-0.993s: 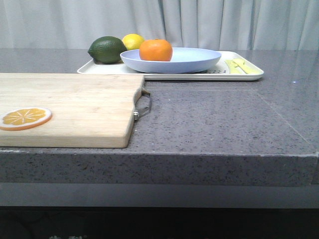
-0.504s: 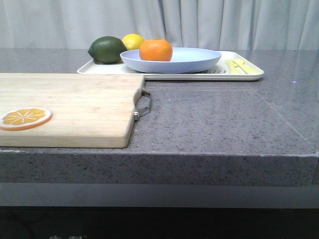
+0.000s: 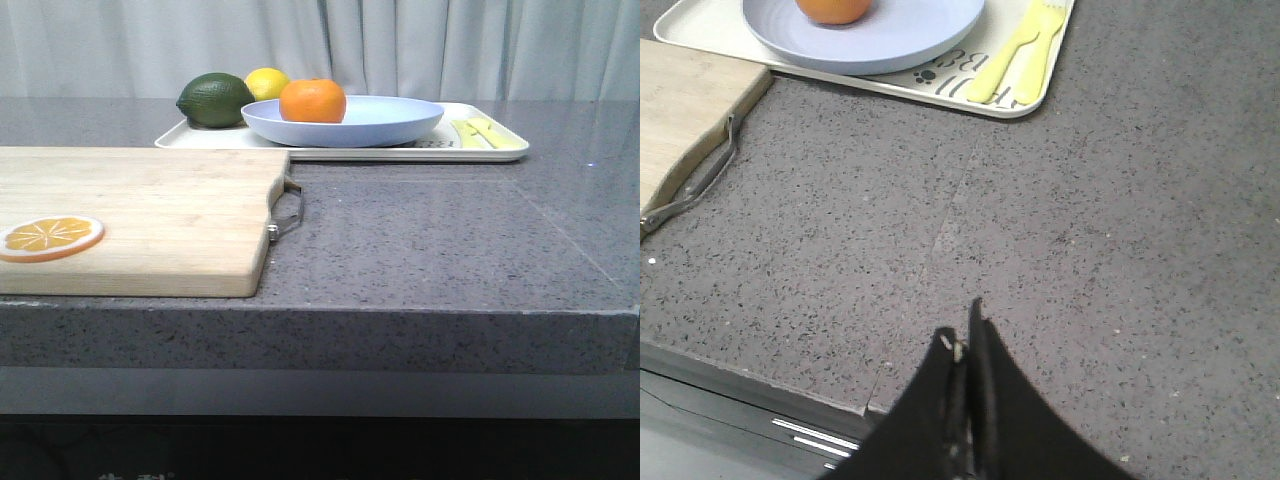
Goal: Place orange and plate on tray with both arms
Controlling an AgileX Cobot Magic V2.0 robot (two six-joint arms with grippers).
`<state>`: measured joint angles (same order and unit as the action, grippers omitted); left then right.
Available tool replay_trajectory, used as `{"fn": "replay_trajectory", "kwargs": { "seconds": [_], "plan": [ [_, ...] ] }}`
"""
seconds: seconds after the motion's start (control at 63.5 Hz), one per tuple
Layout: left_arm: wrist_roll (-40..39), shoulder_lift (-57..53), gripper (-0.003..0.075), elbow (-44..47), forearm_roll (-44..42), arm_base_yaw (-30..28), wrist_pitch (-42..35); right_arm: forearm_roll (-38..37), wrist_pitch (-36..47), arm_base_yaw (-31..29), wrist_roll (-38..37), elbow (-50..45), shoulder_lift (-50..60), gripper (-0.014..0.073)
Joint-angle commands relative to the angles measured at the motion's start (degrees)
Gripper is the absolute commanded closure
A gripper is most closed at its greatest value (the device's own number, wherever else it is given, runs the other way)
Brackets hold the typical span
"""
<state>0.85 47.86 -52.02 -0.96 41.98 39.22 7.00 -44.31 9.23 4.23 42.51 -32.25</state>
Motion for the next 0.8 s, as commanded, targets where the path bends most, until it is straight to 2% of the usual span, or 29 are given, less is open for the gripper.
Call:
{"fn": "replay_trajectory", "kwargs": {
  "seconds": [0.0,0.079,0.142,0.189,0.362,0.52,0.646,0.788],
  "plan": [
    [-0.5,-0.5,0.0738,-1.1,0.5,0.0,-4.6,-0.1,4.3,-0.2,0.3,1.5,-0.1,0.0662],
    [-0.5,-3.0,0.0738,1.2,1.0,-1.0,-7.0,-0.1,4.3,-0.2,0.3,1.5,-0.1,0.0662],
    [-0.5,-6.0,0.0738,4.2,3.1,-4.1,-10.7,-0.1,4.3,-0.2,0.3,1.5,-0.1,0.0662],
    [-0.2,-8.5,0.0738,7.0,1.6,-6.8,-13.4,-0.1,4.3,-0.2,0.3,1.5,-0.1,0.0662],
    [-0.2,-22.6,0.0738,20.1,-0.1,-21.4,-25.2,-0.1,4.3,-0.2,0.3,1.5,-0.1,0.0662],
    [-0.2,-34.8,0.0738,33.3,-0.3,-31.7,-34.3,-0.1,4.3,-0.2,0.3,1.5,-0.1,0.0662],
    [-0.2,-43.0,0.0738,42.2,0.5,-36.9,-35.7,-0.1,4.3,-0.2,0.3,1.5,-0.1,0.0662],
    [-0.2,-47.6,0.0738,48.0,2.1,-39.6,-35.8,-0.1,4.3,-0.2,0.3,1.5,-0.1,0.0662]
  ]
}}
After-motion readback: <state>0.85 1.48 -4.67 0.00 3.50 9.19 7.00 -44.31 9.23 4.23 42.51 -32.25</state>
